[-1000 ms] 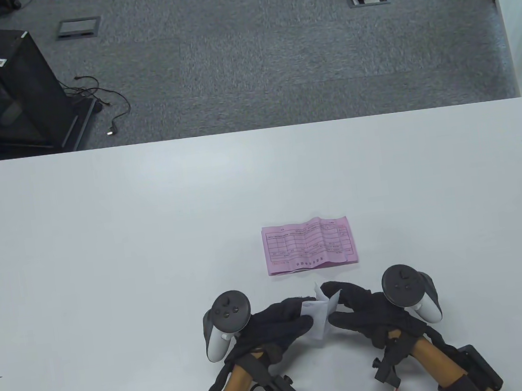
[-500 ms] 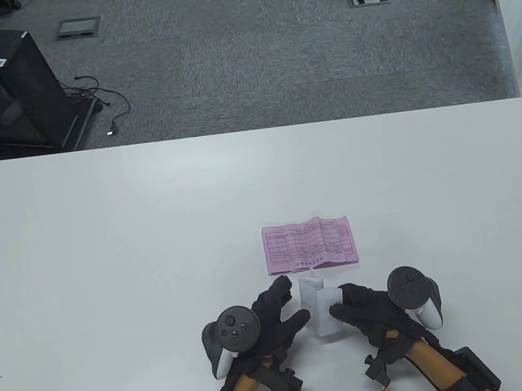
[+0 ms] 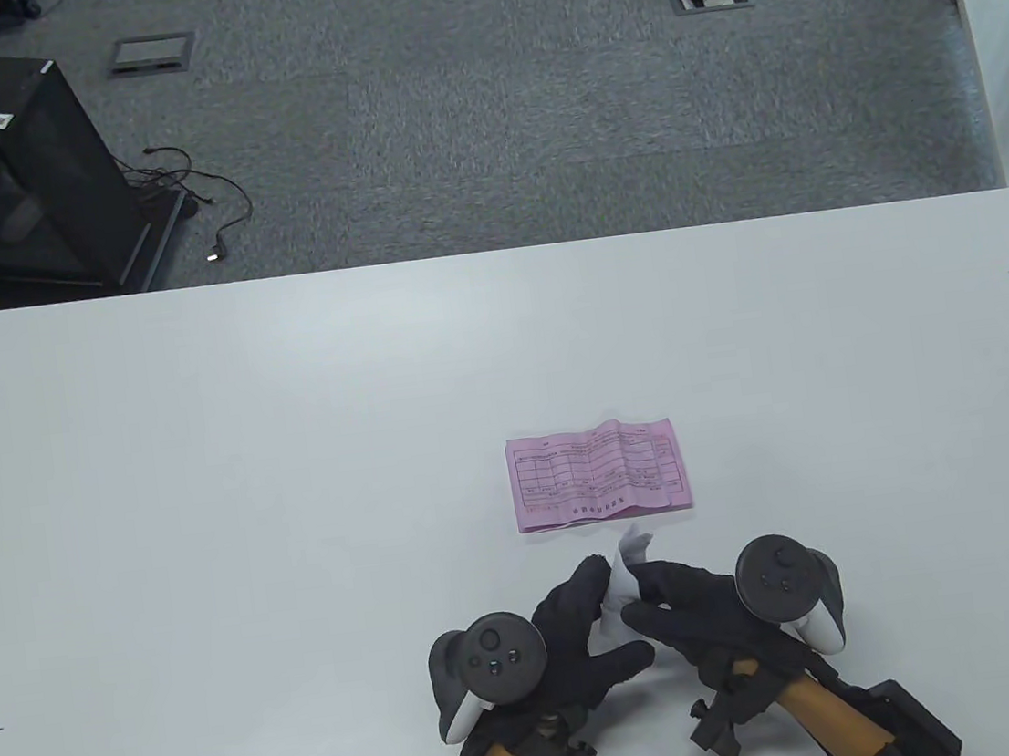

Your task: Unfold folded invoices and stack

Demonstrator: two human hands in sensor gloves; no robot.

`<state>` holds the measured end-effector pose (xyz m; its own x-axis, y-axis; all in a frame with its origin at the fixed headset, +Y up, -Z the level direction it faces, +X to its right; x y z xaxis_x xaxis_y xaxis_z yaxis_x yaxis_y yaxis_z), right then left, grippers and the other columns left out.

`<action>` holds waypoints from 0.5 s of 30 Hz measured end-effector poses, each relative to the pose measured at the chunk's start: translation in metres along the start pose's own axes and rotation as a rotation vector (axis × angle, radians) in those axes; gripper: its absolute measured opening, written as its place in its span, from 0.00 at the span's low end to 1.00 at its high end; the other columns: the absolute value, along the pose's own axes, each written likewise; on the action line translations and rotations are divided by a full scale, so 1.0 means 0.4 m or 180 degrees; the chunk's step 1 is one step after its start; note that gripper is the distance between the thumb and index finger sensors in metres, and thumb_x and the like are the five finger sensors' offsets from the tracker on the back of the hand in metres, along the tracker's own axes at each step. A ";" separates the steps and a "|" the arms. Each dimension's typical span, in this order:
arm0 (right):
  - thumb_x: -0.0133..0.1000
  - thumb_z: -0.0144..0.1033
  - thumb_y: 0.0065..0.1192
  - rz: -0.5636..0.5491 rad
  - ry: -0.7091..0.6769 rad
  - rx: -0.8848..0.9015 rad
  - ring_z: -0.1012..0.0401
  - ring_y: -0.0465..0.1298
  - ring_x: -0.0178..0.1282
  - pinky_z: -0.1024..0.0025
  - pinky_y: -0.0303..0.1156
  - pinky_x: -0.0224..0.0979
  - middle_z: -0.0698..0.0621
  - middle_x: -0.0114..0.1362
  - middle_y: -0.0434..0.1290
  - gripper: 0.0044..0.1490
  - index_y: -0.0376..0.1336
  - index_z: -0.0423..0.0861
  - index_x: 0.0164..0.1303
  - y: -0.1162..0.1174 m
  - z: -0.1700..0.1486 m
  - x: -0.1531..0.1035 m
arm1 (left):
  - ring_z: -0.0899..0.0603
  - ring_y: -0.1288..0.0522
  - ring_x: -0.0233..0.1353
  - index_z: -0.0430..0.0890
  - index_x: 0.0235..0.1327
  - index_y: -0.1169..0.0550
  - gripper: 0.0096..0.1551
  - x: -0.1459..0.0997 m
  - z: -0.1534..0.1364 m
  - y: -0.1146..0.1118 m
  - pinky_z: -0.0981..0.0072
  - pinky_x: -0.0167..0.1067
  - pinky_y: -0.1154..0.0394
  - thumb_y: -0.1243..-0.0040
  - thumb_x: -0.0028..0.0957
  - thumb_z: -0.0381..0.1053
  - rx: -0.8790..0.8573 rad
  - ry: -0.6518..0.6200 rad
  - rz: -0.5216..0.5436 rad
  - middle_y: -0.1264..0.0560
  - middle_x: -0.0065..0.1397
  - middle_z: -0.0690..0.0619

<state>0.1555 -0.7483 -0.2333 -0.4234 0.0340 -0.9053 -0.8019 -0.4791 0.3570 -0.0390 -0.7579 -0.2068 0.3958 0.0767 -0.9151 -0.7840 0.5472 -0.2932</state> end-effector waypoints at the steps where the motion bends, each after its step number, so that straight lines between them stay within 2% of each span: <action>1: 0.54 0.48 0.57 0.0052 -0.0010 0.0021 0.42 0.72 0.66 0.39 0.61 0.71 0.44 0.66 0.72 0.30 0.63 0.51 0.67 0.003 0.000 0.000 | 0.30 0.30 0.71 0.42 0.81 0.46 0.60 0.001 -0.003 0.001 0.38 0.65 0.31 0.28 0.46 0.63 0.0004 0.0017 0.0015 0.34 0.78 0.35; 6: 0.57 0.49 0.51 0.0297 0.0003 0.0113 0.41 0.70 0.67 0.37 0.60 0.71 0.41 0.69 0.70 0.31 0.60 0.55 0.72 0.015 -0.001 0.001 | 0.30 0.31 0.72 0.42 0.82 0.47 0.64 0.000 -0.013 0.004 0.36 0.66 0.32 0.28 0.43 0.67 0.0008 0.0124 0.0038 0.34 0.77 0.36; 8: 0.57 0.49 0.50 0.0305 0.0012 0.0125 0.41 0.70 0.67 0.37 0.60 0.71 0.41 0.69 0.70 0.31 0.61 0.55 0.71 0.015 -0.002 0.002 | 0.30 0.31 0.72 0.43 0.81 0.44 0.61 0.000 -0.020 0.005 0.36 0.66 0.32 0.28 0.43 0.66 -0.0122 0.0130 0.0061 0.33 0.77 0.36; 10: 0.57 0.49 0.50 0.0251 0.0009 0.0119 0.41 0.71 0.66 0.37 0.60 0.71 0.42 0.68 0.72 0.29 0.62 0.56 0.69 0.010 -0.002 0.000 | 0.31 0.29 0.71 0.44 0.80 0.40 0.53 0.000 -0.028 0.010 0.37 0.66 0.30 0.27 0.47 0.61 -0.0223 0.0138 0.0110 0.31 0.76 0.37; 13: 0.56 0.48 0.51 0.0245 -0.0049 0.0193 0.42 0.72 0.65 0.38 0.61 0.71 0.43 0.66 0.73 0.28 0.63 0.56 0.68 0.001 0.001 -0.002 | 0.36 0.23 0.67 0.49 0.73 0.30 0.32 0.000 -0.051 0.031 0.42 0.63 0.26 0.33 0.55 0.49 -0.0437 0.0254 0.0317 0.23 0.70 0.43; 15: 0.56 0.48 0.52 0.0185 -0.0064 0.0220 0.43 0.73 0.65 0.38 0.61 0.71 0.43 0.66 0.73 0.28 0.63 0.56 0.67 -0.009 -0.001 -0.004 | 0.38 0.21 0.65 0.52 0.67 0.25 0.25 -0.003 -0.063 0.044 0.43 0.62 0.25 0.35 0.56 0.44 -0.0602 0.0285 0.0411 0.20 0.66 0.46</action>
<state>0.1591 -0.7470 -0.2333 -0.4778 0.0259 -0.8781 -0.8026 -0.4193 0.4244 -0.0655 -0.7693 -0.2178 0.2493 0.0571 -0.9667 -0.9042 0.3713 -0.2112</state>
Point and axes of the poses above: the tracker on the back of each hand, its own z axis roughly to the thumb side, its own x axis roughly from the wrist to the fingertips, y = z × x, the point moved 2 cm from there along x, roughly from the wrist to the fingertips
